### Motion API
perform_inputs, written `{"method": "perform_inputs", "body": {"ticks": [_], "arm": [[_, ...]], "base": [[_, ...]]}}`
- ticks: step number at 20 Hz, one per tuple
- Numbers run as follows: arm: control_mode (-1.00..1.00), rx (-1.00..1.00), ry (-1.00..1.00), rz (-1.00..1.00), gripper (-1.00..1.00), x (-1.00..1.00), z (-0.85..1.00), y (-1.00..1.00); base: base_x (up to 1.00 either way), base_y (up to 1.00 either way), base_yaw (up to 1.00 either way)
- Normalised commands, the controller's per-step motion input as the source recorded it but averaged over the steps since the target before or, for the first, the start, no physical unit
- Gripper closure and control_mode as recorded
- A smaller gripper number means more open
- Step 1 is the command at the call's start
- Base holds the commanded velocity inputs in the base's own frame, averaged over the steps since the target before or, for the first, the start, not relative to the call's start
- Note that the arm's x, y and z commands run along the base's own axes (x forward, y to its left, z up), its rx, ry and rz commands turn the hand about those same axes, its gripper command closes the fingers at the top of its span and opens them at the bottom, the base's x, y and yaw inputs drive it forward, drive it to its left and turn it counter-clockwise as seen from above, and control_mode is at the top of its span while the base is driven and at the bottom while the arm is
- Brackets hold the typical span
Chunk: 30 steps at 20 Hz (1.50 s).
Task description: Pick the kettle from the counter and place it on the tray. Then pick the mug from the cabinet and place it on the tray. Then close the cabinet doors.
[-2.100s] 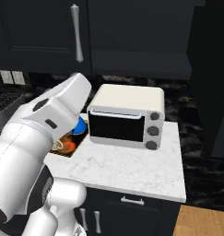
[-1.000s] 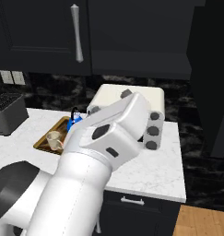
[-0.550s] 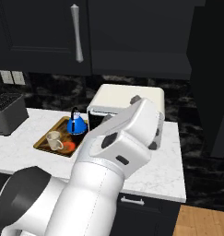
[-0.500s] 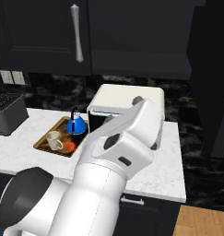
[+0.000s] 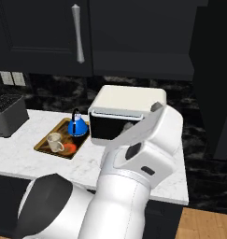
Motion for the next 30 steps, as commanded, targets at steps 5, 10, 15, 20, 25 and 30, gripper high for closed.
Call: {"method": "perform_inputs", "body": {"ticks": [5, 10, 15, 20, 25, 30], "arm": [[-1.0, -0.24, 0.0, -0.13, -1.0, -0.03, -0.09, -0.41], [-1.0, -0.29, 0.0, -0.3, -1.0, -0.21, -0.06, -0.43], [-1.0, -0.29, 0.09, -0.3, -1.0, -0.09, 0.0, -0.47], [-1.0, -0.16, 0.25, -0.18, -1.0, 0.04, 0.0, -0.57], [-1.0, -0.14, 0.04, -0.08, -1.0, -0.17, -0.11, -0.47], [-1.0, -0.03, 0.01, -0.06, -1.0, -0.15, -0.18, -0.44]], "base": [[0.0, 0.0, 0.0], [0.0, 0.0, 0.0], [0.0, 0.0, 0.0], [0.0, 0.0, 0.0], [0.0, 0.0, 0.0], [0.0, 0.0, 0.0]]}}
